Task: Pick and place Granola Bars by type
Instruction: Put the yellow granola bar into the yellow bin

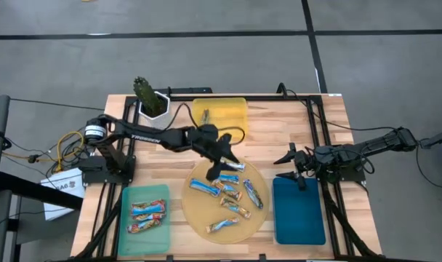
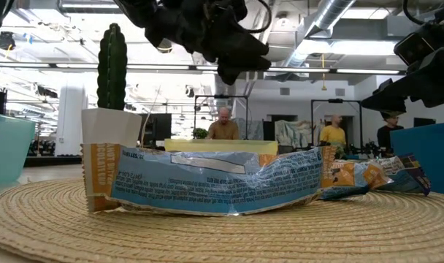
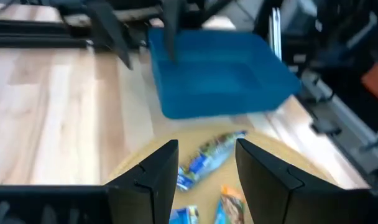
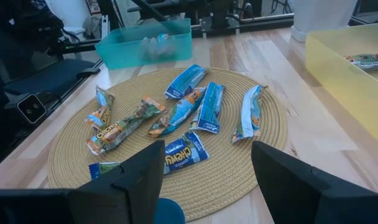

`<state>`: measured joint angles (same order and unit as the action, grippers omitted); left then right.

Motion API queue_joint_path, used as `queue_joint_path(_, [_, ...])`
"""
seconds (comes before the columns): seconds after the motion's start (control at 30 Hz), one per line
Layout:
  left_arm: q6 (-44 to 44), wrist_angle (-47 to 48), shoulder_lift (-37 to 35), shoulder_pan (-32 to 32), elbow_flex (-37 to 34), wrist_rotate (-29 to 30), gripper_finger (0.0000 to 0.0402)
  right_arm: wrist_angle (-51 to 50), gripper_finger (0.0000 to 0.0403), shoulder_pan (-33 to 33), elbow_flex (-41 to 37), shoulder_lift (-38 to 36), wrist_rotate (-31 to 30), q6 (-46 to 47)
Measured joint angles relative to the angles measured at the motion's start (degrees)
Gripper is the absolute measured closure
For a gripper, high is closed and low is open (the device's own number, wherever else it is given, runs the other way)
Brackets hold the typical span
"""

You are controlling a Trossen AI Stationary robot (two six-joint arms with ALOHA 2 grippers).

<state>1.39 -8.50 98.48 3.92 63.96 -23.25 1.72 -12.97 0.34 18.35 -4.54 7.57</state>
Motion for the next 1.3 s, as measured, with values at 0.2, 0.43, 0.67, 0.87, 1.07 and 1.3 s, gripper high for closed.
queue_joint_path(0.2, [4.15,1.25,0.00,-3.64,0.00,1.68,0.0248,0.00,0.0168,0.00,0.00,0.01,0.00,0.01])
queue_joint_path(0.43, [4.90,1.40,0.00,-4.32,0.00,5.58,0.0248,0.00,0.0168,-0.01,0.02,0.00,0.00,0.00])
queue_joint_path(0.67, [10.44,8.44,0.00,-4.23,0.02,15.04,0.0248,0.00,0.0168,-0.02,0.02,0.02,0.00,0.00])
queue_joint_path(0.87, [13.14,16.87,0.19,-4.24,0.02,20.18,0.0248,0.00,0.0168,-0.01,0.02,0.00,0.00,0.01])
queue_joint_path(1.07, [14.03,18.42,4.35,-3.64,0.74,22.83,0.0248,-0.14,0.0168,-0.02,0.02,0.02,0.00,0.00])
queue_joint_path(1.3, [14.07,20.98,8.84,-3.17,3.87,28.81,0.0248,-0.03,0.0168,-0.01,0.02,0.02,0.00,0.00])
